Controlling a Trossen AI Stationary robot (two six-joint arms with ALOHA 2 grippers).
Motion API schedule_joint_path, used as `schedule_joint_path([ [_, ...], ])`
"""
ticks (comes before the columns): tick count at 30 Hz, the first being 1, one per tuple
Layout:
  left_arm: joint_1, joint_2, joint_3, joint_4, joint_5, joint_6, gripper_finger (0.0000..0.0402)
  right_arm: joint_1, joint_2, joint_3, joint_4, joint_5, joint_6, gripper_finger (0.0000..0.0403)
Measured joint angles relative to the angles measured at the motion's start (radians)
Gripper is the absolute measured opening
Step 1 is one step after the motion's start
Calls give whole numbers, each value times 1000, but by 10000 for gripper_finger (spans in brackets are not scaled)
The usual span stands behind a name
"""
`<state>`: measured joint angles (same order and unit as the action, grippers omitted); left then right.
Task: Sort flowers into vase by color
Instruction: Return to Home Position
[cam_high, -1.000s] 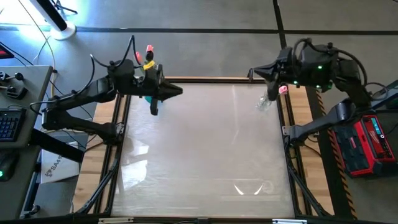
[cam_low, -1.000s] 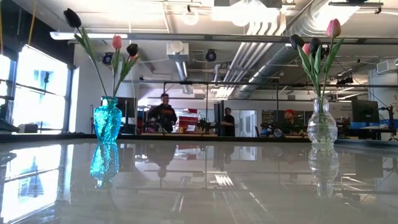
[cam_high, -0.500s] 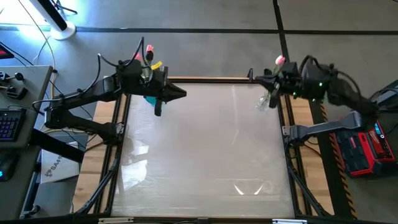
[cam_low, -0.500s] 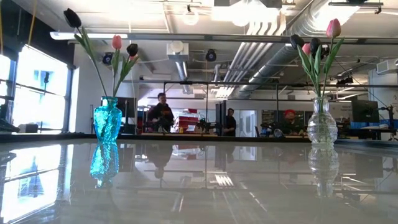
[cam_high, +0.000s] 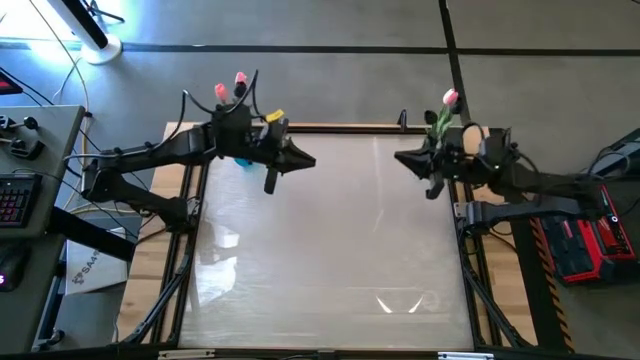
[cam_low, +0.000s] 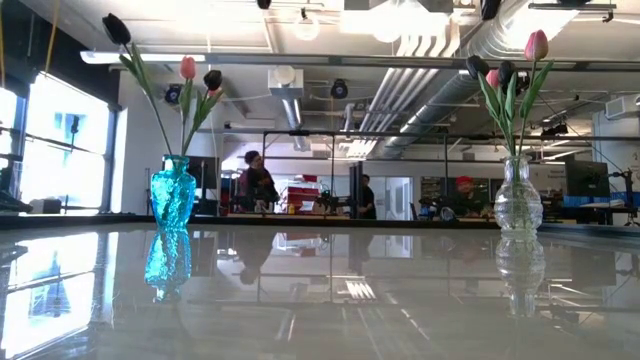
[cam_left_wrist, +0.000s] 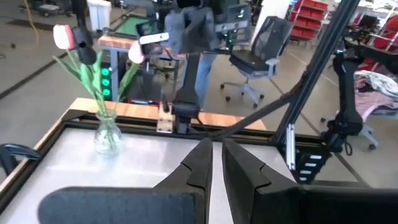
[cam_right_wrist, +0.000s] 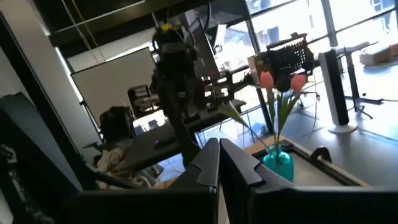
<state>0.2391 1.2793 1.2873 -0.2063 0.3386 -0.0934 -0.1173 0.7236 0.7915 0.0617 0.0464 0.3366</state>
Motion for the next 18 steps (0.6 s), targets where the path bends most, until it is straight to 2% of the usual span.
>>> schedule_joint_path([
  [3,-13,-1,0,3,0,1,23,0,11,-32,26,8,47,0],
  [6,-19,-17,0,-1,-12,8,22,0,9,-38,45,78,143,0],
  [8,-15,-32,0,-4,-13,16,22,-1,-2,-37,47,74,117,0],
  [14,6,-78,0,-71,-27,27,6,0,-52,-36,45,-40,-3,0],
  [18,-7,-121,-99,51,-36,-23,1,0,-78,-36,25,-107,-98,0],
])
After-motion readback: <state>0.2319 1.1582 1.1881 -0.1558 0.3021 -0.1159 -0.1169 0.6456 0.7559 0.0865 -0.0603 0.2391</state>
